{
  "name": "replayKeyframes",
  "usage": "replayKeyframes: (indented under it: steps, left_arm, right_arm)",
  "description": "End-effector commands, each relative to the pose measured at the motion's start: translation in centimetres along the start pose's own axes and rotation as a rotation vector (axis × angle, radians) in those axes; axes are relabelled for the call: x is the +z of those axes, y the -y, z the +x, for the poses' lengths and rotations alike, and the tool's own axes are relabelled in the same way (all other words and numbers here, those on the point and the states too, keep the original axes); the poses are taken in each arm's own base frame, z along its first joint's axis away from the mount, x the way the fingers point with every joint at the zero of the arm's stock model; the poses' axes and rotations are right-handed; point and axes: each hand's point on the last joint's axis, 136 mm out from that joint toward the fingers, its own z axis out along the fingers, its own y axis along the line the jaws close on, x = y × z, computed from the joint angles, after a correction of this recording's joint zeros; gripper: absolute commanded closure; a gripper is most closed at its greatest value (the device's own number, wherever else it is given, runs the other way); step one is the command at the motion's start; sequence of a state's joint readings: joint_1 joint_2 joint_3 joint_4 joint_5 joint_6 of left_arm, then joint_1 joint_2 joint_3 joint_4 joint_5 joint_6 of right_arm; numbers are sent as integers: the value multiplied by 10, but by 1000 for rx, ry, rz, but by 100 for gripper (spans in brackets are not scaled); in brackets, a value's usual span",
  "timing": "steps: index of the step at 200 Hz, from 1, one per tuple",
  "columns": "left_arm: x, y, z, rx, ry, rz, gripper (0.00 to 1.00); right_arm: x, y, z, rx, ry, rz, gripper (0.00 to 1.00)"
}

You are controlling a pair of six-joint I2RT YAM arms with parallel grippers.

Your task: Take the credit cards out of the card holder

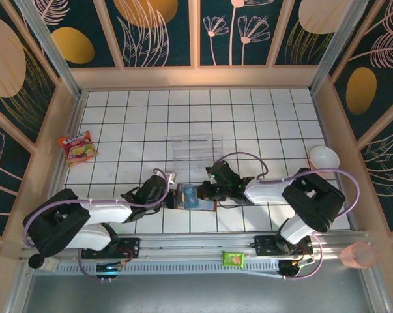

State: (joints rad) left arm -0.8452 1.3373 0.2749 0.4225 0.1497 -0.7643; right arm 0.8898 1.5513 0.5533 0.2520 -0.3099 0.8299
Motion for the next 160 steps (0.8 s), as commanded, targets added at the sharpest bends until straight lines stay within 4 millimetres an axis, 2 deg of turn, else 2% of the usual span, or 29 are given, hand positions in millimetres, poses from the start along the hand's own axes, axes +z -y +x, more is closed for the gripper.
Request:
replayKeyframes:
  steps: [1,81,123,160]
  left_arm:
    - [0,-26,32,-35,-115,-83,100]
    - [-7,-24,31,-66,-96,-72,100]
    - [-5,-21,32,-57,-109,-65,100]
    - [-4,-19,29,-50,-106,-64,100]
  right_arm:
    - [3,-11,-3,16,1,-20,100]
    - [-26,20,-5,41,72,146,100]
    - [-45,7,-13,19,115,154,100]
    - [-52,-1,-14,-13,123,213,100]
